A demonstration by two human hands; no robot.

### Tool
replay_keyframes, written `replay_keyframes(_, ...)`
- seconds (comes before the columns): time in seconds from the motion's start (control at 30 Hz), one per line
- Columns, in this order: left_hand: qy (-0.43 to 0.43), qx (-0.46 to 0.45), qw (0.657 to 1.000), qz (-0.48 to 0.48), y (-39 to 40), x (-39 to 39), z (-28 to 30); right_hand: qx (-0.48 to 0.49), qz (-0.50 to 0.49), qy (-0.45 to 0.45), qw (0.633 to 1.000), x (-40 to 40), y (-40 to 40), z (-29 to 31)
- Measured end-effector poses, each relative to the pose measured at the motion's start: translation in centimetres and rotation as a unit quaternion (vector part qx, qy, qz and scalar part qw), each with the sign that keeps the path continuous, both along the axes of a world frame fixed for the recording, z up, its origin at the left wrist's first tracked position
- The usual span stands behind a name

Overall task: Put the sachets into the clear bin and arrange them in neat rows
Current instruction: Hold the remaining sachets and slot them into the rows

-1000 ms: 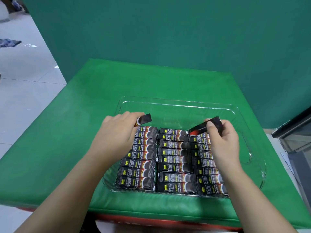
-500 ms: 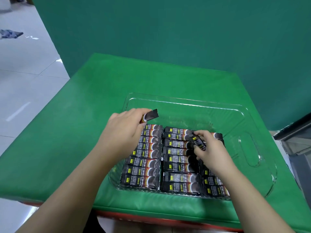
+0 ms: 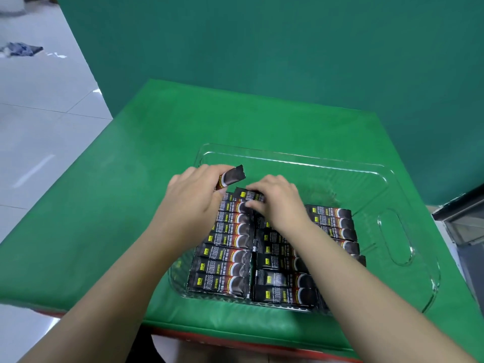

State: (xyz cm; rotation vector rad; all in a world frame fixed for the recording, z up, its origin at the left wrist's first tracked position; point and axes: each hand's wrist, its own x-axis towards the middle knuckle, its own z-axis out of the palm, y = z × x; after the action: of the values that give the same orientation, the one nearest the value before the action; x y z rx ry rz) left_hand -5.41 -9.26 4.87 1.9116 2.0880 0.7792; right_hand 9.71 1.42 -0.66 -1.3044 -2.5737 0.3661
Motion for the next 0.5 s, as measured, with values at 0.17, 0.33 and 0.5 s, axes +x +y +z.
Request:
replay_keyframes(0.17,0.011,0.016,1.0,0.01,0.1,-0.2,-0.2,0.07,0.049,-0.039,0.996,-3.8,0.1,-1.6)
replay_keyframes(0.33,0.017,0.013,1.0,0.008,0.1,-0.3,-0.3,0.1,0.026,-0.033,0.994,-2.8,-1.1,-2.5)
replay_keyframes(0.5,0.002,0.01,1.0,0.004,0.1,-0.1,-0.2,0.058,-0.055,-0.078,0.994,-0.9,-1.0,-2.8)
